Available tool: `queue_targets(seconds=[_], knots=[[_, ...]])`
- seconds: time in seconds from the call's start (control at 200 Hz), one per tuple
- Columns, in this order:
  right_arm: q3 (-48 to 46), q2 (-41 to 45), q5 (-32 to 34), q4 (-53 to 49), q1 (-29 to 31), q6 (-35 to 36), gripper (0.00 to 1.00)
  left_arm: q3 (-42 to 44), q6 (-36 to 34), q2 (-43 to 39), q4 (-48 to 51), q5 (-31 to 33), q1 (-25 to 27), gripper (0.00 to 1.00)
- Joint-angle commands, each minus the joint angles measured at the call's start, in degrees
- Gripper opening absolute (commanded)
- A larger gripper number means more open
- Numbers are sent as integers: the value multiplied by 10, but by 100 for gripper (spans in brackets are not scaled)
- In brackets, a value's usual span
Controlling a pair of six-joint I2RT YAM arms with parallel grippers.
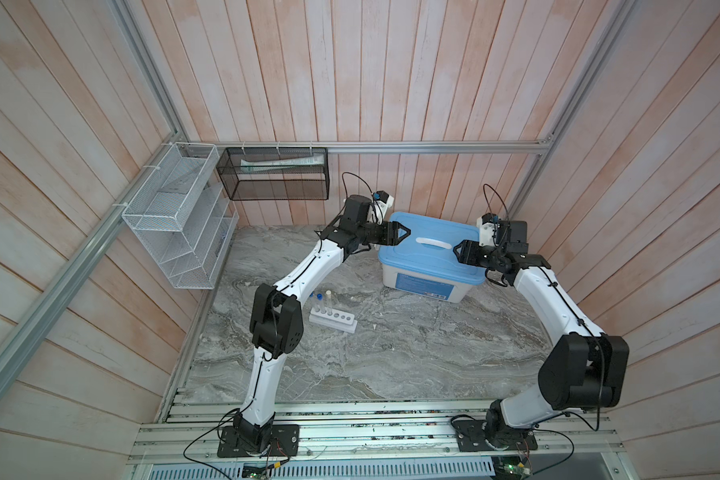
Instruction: Organize the chemistry lab equipment
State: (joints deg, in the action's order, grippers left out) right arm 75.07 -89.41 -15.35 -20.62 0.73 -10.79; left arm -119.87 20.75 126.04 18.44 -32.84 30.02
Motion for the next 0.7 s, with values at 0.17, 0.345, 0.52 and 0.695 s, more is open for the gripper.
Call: queue_targets(seconds=[0.17, 0.345, 0.52, 0.695], knots=[[9, -31, -22, 32, 2, -8, 65, -14, 11, 39, -10, -14, 10, 66], [-15, -29, -23, 51, 2, -19, 65, -5, 19, 49, -12, -16, 14, 66], [-17, -38, -32, 47, 1, -19, 65, 2, 19, 51, -14, -15, 16, 66], [-29, 3, -10, 53, -11, -31, 73, -5, 12, 55, -7, -14, 16, 66]])
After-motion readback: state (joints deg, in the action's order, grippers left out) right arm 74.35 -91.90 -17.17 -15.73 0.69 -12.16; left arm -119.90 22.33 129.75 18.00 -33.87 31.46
